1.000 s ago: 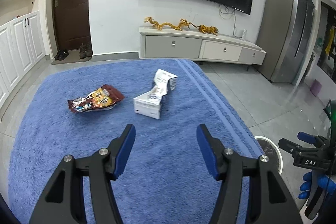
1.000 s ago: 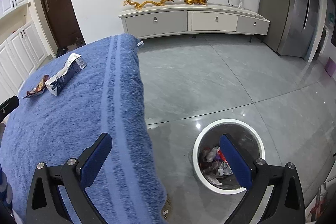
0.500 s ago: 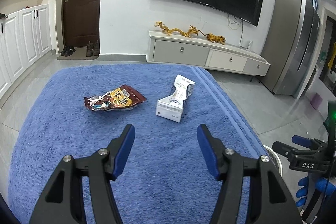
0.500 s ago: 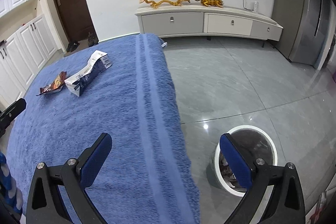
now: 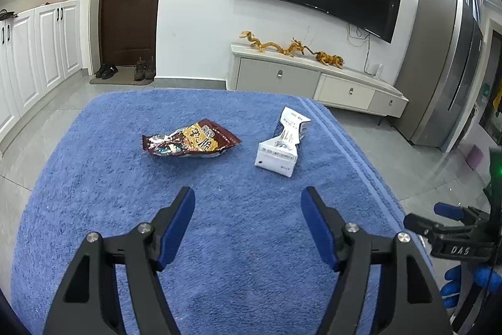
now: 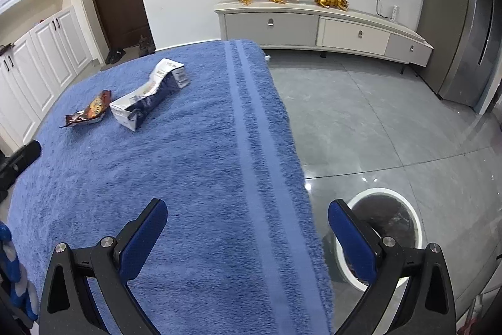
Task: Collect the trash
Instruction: 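Move both open tools back over the towel toward the last two items, then grasp the brown snack bag with the left tool while the right tool grasps the white milk carton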
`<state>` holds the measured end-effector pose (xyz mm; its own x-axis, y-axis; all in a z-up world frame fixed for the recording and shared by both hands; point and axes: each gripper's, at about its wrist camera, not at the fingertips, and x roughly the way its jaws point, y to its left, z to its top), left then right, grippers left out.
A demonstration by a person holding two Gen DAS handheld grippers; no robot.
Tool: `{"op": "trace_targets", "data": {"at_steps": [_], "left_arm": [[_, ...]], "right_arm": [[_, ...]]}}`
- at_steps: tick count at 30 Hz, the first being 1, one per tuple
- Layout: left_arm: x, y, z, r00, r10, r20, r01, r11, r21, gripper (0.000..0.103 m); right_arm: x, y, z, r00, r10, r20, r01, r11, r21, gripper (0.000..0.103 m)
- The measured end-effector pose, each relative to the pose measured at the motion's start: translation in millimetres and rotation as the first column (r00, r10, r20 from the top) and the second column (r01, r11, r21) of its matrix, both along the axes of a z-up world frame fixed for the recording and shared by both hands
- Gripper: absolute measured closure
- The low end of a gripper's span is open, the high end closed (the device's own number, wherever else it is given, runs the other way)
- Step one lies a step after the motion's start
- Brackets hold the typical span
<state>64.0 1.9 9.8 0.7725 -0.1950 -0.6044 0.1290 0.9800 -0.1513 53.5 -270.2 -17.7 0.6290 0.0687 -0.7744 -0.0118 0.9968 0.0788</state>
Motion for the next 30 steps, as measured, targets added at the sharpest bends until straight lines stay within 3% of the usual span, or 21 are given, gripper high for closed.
{"op": "trace_targets", "data": {"at_steps": [8, 15, 20, 30], "left_arm": [[1.0, 14.4, -8.6, 0.999, -0.016, -0.029, 0.016, 1.000, 0.010, 0.034], [11.6, 53.3, -15.7, 0.999, 0.014, -0.052, -0.013, 1.000, 0.012, 0.034], [26.9, 81.6, -19.1, 0.997, 0.023, -0.076, -0.021, 0.999, 0.025, 0.027], [96.8, 96.1, -14.6, 0.988, -0.116, -0.105, 0.123, 0.991, 0.061, 0.021]], "right_arm": [[5.2, 20.5, 5.9, 0.999, 0.044, 0.015, -0.044, 0.999, 0.023, 0.000], [17.9, 40.6, 6.9, 0.996, 0.091, 0.002, -0.091, 0.995, 0.051, 0.000], [33.5, 55.4, 6.1, 0.991, 0.129, -0.020, -0.128, 0.991, 0.041, 0.000], [98.0, 90.5, 8.5, 0.984, 0.158, -0.077, -0.149, 0.982, 0.113, 0.000]]}}
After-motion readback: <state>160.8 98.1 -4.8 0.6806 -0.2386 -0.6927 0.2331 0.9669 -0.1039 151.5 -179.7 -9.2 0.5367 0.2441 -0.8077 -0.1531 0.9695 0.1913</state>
